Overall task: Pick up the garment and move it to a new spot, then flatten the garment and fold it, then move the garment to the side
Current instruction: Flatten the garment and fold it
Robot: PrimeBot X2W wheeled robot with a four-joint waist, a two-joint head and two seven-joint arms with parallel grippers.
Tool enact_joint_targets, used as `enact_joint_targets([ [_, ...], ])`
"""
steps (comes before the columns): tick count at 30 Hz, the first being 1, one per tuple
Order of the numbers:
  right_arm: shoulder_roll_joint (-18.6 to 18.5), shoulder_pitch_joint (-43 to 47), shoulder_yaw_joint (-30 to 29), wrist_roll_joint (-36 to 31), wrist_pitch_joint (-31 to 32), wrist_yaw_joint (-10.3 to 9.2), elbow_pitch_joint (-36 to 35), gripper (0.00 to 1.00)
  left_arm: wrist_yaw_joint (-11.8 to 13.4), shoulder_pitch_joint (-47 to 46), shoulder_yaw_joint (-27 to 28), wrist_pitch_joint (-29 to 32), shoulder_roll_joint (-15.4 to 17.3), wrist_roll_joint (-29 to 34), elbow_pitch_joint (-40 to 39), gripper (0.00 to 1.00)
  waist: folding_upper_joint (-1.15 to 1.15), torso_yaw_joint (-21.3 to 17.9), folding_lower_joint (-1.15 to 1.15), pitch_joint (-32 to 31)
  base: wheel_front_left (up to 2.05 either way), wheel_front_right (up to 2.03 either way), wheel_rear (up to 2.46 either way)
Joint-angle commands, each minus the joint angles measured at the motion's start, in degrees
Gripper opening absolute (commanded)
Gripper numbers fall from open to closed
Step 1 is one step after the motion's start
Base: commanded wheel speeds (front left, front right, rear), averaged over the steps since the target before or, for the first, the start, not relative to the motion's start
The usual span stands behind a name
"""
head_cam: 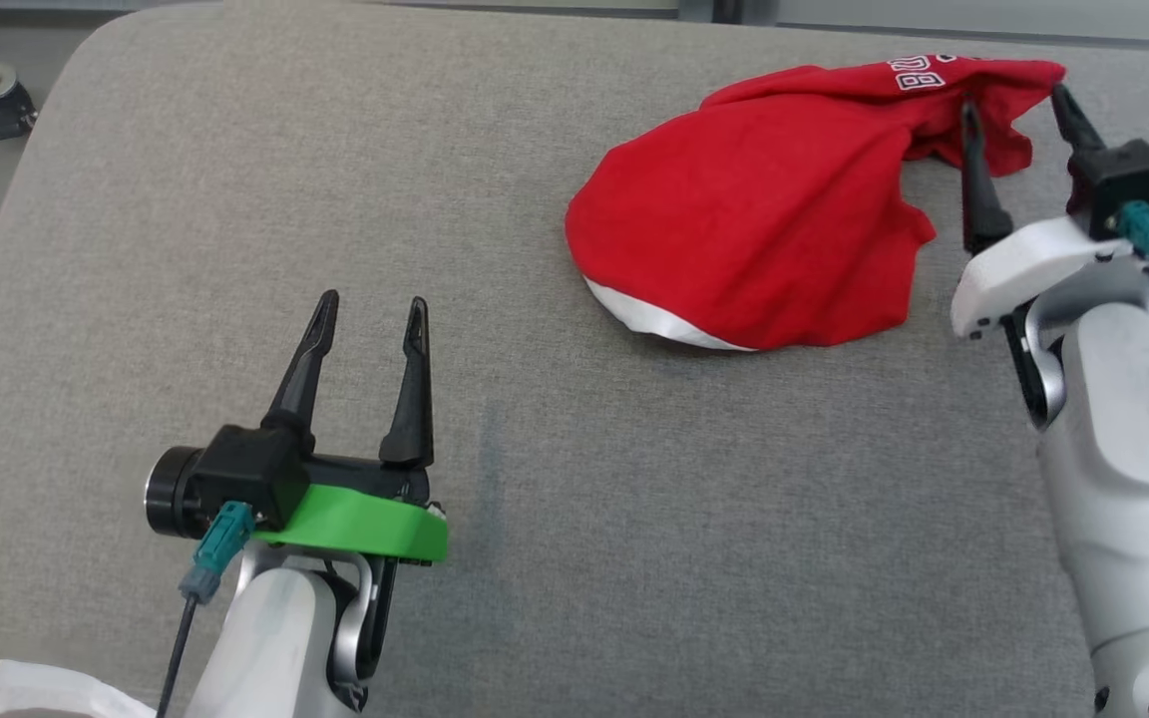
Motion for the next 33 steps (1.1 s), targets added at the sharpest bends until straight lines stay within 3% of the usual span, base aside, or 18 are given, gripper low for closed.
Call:
enact_joint_targets([
  [1, 0.55, 2.62, 0.88, 1.48, -0.23, -0.12, -2.80, 1.00, -0.14, 0.73, 0.66, -0.15, 0.10, 0.21, -0.36, 1.00, 0.00, -2.43, 0.00, -1.73, 0.00, 0.00, 0.00],
  [9, 3.55, 17.57, 3.57, 7.34, -0.19, -0.12, -20.03, 1.00, 0.07, 1.89, 2.48, -0.16, 0.12, -0.16, -1.56, 1.00, 0.00, -6.12, 0.00, -3.41, 0.00, 0.00, 0.00],
  [17, 5.73, 28.00, 3.44, 10.59, -0.20, -0.12, -28.47, 1.00, -0.37, 3.36, 3.16, -0.15, 0.11, -0.09, -2.13, 1.00, 0.00, -7.67, 0.00, -3.51, 0.00, 0.00, 0.00],
  [25, 6.09, 29.32, 5.02, 10.87, -0.20, -0.12, -26.68, 1.00, -1.17, 2.76, 3.03, -0.15, 0.11, 0.23, -1.86, 1.00, 0.00, -7.08, 0.00, -2.54, 0.00, 0.00, 0.00],
  [33, 6.11, 25.03, 5.87, 13.59, 0.07, -0.12, -15.77, 1.00, -1.07, 2.13, 0.89, -0.15, 0.11, -0.43, -1.21, 1.00, 0.00, -3.92, 0.00, -1.35, 0.00, 0.00, 0.00],
])
